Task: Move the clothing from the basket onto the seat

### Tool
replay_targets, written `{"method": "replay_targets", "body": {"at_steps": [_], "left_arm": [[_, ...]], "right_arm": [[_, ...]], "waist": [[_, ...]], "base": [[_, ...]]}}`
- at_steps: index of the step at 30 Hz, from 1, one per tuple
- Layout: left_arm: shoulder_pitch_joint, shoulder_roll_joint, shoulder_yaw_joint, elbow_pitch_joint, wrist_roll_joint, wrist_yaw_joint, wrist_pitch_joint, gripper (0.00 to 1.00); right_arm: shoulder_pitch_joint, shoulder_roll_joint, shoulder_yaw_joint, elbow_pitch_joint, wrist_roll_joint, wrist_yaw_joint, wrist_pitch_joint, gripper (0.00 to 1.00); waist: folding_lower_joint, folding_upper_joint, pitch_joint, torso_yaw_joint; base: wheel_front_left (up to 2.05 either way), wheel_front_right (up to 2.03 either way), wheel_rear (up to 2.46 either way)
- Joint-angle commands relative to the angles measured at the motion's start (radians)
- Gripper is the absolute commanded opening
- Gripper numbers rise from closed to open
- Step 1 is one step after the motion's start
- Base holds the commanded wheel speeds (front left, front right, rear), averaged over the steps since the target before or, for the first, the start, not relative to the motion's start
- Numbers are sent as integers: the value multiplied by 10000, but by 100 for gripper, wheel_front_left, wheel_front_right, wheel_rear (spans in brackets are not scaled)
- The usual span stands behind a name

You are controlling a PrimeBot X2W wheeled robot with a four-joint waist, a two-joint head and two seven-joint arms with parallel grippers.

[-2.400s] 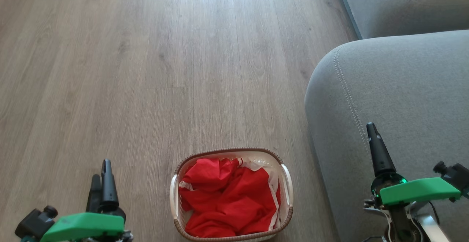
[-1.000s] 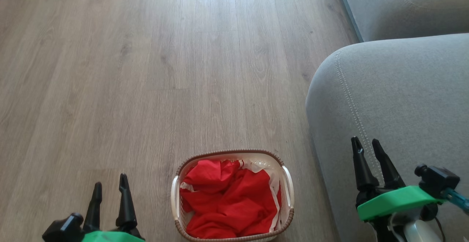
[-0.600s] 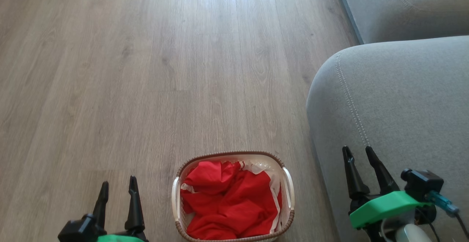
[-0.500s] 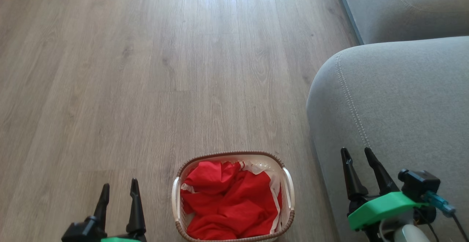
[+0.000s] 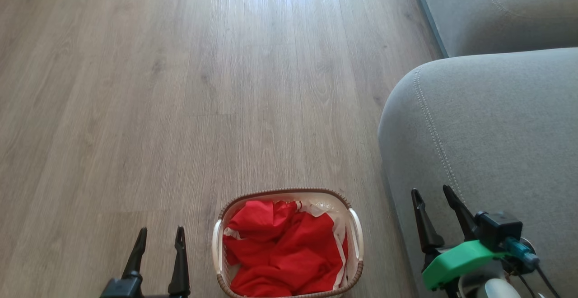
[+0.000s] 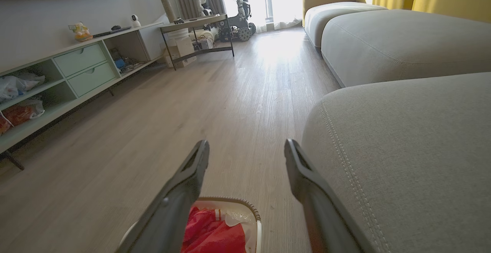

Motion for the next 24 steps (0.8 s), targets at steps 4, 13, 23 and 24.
{"method": "replay_targets", "body": {"at_steps": [4, 13, 23, 24], "left_arm": [[-107, 102, 272, -207, 410, 125, -212, 100], [-123, 102, 311, -72, 319, 133, -212, 100], [-142, 102, 309, -15, 286, 141, -212, 100], [-145, 102, 305, -16, 283, 143, -212, 100]], "right_arm": [[-209, 124, 113, -254, -571, -2, -136, 100], [-190, 124, 93, -277, -579, -2, -136, 100], [-197, 124, 56, -302, -596, -2, -136, 100], [-197, 124, 51, -313, -601, -2, -136, 100]], "waist": [[0, 0, -38, -9], [0, 0, -29, -27], [0, 0, 21, -38], [0, 0, 32, -37]], "base": [[0, 0, 0], [0, 0, 0], [0, 0, 0], [0, 0, 0]]}}
